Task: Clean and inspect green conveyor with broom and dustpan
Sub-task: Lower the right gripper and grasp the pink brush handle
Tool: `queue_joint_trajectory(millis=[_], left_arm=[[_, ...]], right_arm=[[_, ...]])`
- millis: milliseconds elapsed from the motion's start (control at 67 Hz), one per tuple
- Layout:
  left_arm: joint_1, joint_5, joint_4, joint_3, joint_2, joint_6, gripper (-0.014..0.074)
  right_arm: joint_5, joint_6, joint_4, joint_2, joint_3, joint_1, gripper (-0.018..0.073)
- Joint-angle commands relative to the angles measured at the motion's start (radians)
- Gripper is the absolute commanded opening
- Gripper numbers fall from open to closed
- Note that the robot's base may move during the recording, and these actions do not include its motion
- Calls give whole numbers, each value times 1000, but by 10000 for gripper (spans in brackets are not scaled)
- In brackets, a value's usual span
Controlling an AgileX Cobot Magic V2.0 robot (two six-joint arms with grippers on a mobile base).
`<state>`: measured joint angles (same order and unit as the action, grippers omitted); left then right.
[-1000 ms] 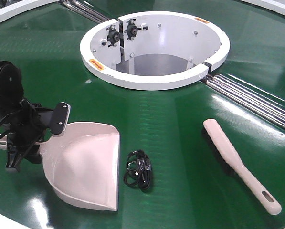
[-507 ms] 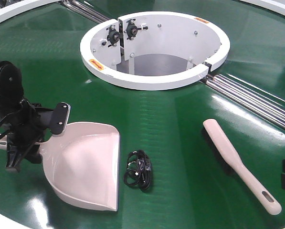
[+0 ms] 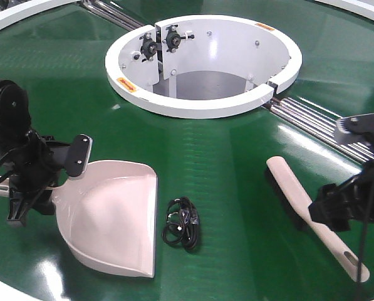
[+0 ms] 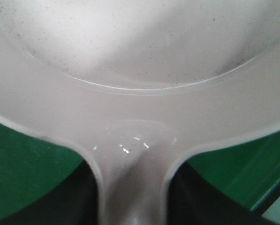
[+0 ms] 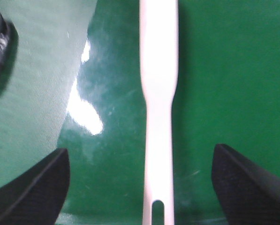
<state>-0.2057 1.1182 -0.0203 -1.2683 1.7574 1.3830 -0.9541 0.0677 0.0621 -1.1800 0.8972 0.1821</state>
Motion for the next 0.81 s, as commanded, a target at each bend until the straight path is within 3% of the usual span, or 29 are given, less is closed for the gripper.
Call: queue_joint_trajectory(millis=[0,448,791], left_arm=[[-9,14,-17,-18,-39,1,-6],[-9,14,-17,-18,-39,1,-6],[-9,14,-17,-18,-39,1,-6]], right_arm=[[-16,-6,-6,-60,60,2,573],[-33,-14,-73,-339,173,2,561],[-121,-5,-84,-482,259,2,560]])
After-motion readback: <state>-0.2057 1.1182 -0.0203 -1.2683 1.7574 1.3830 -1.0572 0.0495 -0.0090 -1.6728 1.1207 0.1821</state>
